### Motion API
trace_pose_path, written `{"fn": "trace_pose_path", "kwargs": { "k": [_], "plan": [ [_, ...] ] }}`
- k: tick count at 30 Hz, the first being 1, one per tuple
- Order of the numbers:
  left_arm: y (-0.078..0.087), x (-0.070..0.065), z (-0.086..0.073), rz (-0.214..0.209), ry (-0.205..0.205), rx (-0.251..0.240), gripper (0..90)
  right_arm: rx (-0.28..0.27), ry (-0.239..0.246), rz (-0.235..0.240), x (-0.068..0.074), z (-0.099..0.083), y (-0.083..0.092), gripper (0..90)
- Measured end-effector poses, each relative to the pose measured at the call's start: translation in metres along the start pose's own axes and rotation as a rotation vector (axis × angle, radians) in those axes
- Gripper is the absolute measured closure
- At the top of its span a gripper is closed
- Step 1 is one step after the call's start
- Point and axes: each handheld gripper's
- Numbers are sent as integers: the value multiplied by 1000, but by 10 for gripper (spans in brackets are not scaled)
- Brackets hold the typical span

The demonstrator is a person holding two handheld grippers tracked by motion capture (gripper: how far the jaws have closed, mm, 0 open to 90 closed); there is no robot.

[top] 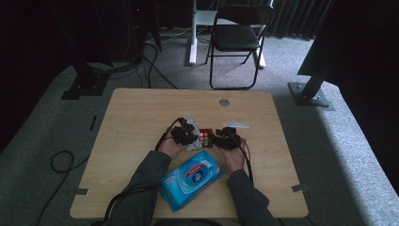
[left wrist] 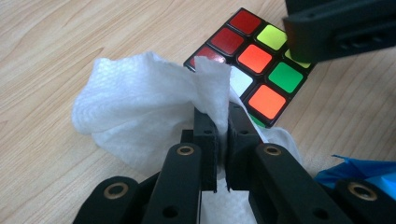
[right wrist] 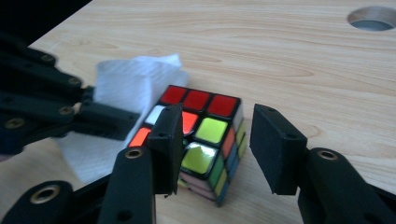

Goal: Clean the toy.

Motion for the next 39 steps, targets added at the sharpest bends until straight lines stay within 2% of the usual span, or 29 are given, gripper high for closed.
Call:
{"fn": "trace_pose_path", "kwargs": {
  "k": [4,9,19,23,28,33,39],
  "plan": [
    [1,1,0,1,4,0,850,9,40,16,4,0,3,530],
    [1,2,-1,-1,8,0,850,24,70,0,5,-2,5,535],
    [1,4,-4,-1,16,6,849,31,57,-18,-2,-4,6,536],
    [2,6,-4,3,15,7,849,31,32,-52,-8,-2,7,546],
    [1,6,-4,5,18,6,849,37,44,-85,-8,2,4,555],
    [-1,5,-4,4,18,10,849,46,52,-124,-8,8,1,604],
    [-4,-1,-2,-12,-3,9,848,49,30,-119,-7,11,-3,671]
  ]
}}
Point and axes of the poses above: each handheld gripper's, and its own axes: y roughly backward along the jaws, z roughly out of its top, x roughly to its left, and after that the axes turned 4 degrees about -z, right-handed
